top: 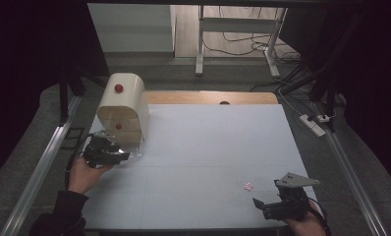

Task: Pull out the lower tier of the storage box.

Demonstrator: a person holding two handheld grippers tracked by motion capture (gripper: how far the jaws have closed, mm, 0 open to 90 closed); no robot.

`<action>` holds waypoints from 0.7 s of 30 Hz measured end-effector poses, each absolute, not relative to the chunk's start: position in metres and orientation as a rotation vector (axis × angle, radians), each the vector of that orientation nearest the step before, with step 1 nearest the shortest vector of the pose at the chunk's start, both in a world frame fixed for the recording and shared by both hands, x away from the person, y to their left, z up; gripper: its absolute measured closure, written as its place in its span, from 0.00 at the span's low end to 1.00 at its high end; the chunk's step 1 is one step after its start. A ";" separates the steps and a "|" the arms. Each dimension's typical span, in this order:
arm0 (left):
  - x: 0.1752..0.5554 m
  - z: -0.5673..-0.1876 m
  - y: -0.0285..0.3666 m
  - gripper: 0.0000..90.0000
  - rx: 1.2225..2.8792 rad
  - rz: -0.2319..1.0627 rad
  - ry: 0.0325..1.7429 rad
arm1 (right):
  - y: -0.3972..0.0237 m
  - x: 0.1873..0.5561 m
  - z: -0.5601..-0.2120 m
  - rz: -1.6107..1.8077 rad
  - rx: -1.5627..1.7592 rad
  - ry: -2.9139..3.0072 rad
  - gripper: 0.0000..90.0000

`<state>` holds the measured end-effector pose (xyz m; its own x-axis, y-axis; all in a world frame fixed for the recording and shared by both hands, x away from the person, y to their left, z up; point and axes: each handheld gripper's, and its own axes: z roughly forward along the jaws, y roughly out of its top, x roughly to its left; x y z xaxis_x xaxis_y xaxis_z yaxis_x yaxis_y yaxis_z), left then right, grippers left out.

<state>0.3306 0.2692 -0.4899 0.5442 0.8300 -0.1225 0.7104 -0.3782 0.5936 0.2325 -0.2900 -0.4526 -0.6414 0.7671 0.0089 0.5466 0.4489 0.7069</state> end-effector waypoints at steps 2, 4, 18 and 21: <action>0.329 -0.491 0.269 0.49 2.182 0.252 1.243 | -0.290 0.233 -0.453 0.996 1.125 2.392 0.03; 0.328 -0.492 0.268 0.49 2.187 0.253 1.243 | -0.290 0.233 -0.453 0.997 1.125 2.391 0.03; 0.316 -0.498 0.267 0.49 2.207 0.232 1.240 | -0.290 0.233 -0.452 0.996 1.124 2.391 0.03; 0.314 -0.500 0.267 0.48 2.212 0.226 1.241 | -0.290 0.233 -0.452 0.996 1.123 2.392 0.03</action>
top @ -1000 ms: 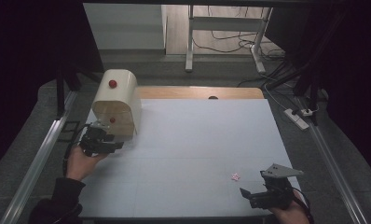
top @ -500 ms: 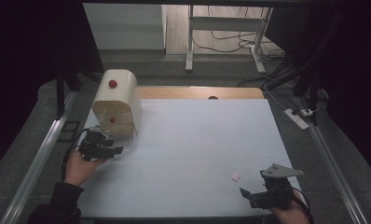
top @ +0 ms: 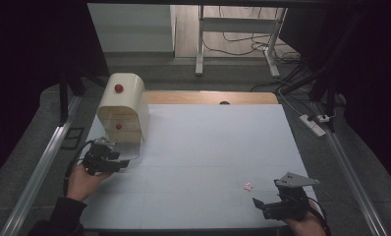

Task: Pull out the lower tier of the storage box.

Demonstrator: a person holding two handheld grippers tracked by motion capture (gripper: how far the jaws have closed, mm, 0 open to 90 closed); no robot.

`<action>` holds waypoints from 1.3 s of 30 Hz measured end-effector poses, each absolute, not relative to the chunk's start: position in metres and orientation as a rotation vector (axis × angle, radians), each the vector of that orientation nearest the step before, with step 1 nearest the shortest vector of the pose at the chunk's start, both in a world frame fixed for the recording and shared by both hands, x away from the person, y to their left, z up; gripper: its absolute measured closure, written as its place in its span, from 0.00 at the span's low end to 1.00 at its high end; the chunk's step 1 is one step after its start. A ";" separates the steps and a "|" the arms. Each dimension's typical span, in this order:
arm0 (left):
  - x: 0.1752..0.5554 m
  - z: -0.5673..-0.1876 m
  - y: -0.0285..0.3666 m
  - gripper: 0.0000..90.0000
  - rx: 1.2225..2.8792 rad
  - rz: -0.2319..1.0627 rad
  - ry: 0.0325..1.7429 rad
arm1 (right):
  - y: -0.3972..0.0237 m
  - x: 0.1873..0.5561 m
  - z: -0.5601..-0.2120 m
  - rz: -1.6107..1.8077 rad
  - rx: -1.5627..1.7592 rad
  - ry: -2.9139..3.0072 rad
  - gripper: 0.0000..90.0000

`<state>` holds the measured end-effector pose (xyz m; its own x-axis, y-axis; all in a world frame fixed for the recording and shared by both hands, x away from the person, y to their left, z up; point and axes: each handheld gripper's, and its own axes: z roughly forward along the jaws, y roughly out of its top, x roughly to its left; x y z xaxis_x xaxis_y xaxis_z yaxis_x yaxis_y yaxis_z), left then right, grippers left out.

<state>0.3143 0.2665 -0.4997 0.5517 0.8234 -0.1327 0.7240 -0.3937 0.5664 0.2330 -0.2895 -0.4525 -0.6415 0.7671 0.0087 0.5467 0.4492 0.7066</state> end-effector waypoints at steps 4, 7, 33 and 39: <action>0.313 -0.501 0.266 0.46 2.214 0.231 1.236 | -0.289 0.233 -0.453 0.998 1.123 2.391 0.03; 0.314 -0.502 0.267 0.46 2.204 0.225 1.234 | -0.289 0.233 -0.453 0.997 1.121 2.391 0.03; 0.305 -0.486 0.264 0.16 2.074 0.246 1.223 | -0.289 0.233 -0.453 0.986 1.116 2.395 0.03; 0.300 -0.485 0.266 0.11 2.051 0.235 1.223 | -0.289 0.233 -0.453 0.987 1.118 2.395 0.03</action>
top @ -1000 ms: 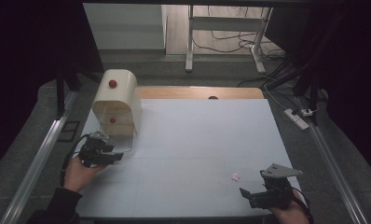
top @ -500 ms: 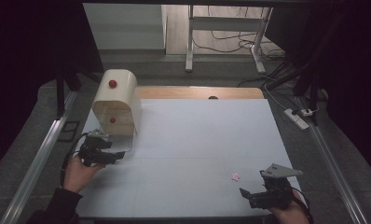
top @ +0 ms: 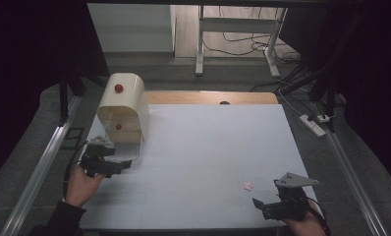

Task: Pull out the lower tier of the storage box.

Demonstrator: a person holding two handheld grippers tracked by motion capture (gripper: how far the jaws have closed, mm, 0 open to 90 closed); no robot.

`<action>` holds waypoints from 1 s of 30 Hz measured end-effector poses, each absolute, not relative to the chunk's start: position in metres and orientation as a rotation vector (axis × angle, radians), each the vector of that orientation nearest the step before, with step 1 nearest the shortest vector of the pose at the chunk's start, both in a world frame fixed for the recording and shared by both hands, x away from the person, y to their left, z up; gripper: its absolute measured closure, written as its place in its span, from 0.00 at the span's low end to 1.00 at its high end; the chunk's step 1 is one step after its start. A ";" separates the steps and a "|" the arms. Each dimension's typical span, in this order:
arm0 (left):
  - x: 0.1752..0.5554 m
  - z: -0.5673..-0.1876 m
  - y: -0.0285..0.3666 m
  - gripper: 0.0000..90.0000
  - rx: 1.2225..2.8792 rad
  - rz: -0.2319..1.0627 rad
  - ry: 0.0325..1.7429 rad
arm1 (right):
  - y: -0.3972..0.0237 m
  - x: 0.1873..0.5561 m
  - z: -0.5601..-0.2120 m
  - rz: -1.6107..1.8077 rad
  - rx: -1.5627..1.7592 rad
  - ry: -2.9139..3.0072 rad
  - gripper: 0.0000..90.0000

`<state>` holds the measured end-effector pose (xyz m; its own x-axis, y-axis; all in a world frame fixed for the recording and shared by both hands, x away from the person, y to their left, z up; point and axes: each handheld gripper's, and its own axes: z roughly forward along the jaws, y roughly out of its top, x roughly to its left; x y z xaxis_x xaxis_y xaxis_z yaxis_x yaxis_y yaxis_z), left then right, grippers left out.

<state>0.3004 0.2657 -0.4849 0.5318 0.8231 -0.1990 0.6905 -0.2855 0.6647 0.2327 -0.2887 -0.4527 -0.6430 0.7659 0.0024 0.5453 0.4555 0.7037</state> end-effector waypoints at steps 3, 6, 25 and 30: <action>0.297 -0.484 0.265 0.08 2.041 0.232 1.221 | -0.289 0.233 -0.453 0.986 1.118 2.396 0.03; 0.293 -0.483 0.264 0.06 2.035 0.232 1.218 | -0.289 0.233 -0.453 0.984 1.118 2.397 0.03; 0.267 -0.482 0.268 0.01 2.018 0.220 1.204 | -0.289 0.233 -0.453 0.983 1.120 2.393 0.03; 0.259 -0.482 0.268 0.01 2.014 0.216 1.199 | -0.289 0.233 -0.453 0.982 1.122 2.393 0.03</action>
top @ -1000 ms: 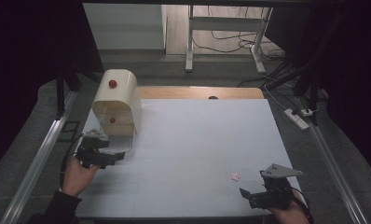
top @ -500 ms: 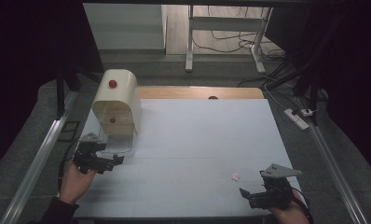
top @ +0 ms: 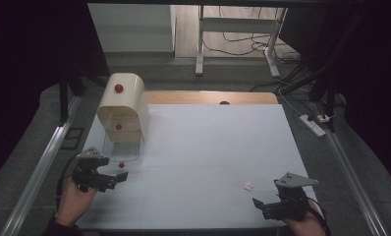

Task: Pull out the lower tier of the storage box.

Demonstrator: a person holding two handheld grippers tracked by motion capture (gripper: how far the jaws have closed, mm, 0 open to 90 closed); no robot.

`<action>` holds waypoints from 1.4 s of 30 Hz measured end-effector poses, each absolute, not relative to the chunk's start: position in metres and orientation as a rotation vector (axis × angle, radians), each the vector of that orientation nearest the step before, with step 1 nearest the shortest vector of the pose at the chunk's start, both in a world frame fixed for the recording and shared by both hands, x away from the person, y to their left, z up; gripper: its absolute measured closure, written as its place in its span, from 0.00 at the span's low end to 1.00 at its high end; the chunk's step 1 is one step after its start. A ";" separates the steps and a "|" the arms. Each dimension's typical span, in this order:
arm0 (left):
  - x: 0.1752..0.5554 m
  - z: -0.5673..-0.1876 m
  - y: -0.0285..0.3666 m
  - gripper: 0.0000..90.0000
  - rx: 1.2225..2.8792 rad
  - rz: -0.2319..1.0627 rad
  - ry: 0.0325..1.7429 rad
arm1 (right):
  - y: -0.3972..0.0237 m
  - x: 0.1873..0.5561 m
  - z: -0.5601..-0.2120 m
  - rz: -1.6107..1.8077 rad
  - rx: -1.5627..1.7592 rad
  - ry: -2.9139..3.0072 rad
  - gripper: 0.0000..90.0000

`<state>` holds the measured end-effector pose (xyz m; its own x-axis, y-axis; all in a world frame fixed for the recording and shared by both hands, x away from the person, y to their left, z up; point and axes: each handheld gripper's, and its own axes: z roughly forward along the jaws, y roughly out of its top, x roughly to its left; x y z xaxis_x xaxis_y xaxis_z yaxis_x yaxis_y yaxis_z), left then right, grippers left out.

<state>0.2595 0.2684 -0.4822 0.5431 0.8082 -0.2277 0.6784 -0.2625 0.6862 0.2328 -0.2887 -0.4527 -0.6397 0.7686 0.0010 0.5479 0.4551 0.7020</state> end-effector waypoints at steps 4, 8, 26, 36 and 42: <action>0.254 -0.482 0.269 0.01 2.011 0.208 1.194 | -0.289 0.233 -0.453 0.982 1.123 2.392 0.03; 0.248 -0.483 0.271 0.01 2.004 0.201 1.196 | -0.289 0.233 -0.453 0.981 1.121 2.393 0.03; 0.230 -0.485 0.277 0.00 1.991 0.185 1.203 | -0.289 0.233 -0.453 0.980 1.126 2.393 0.03; 0.221 -0.485 0.280 0.00 1.987 0.188 1.206 | -0.289 0.233 -0.453 0.979 1.125 2.394 0.03; 0.217 -0.485 0.281 0.00 1.985 0.186 1.208 | -0.289 0.233 -0.453 0.979 1.125 2.393 0.03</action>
<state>0.2173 0.2811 -0.4854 0.5357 0.8033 -0.2603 0.6875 -0.2359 0.6869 0.2332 -0.2886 -0.4529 -0.6385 0.7696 0.0013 0.5500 0.4552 0.7002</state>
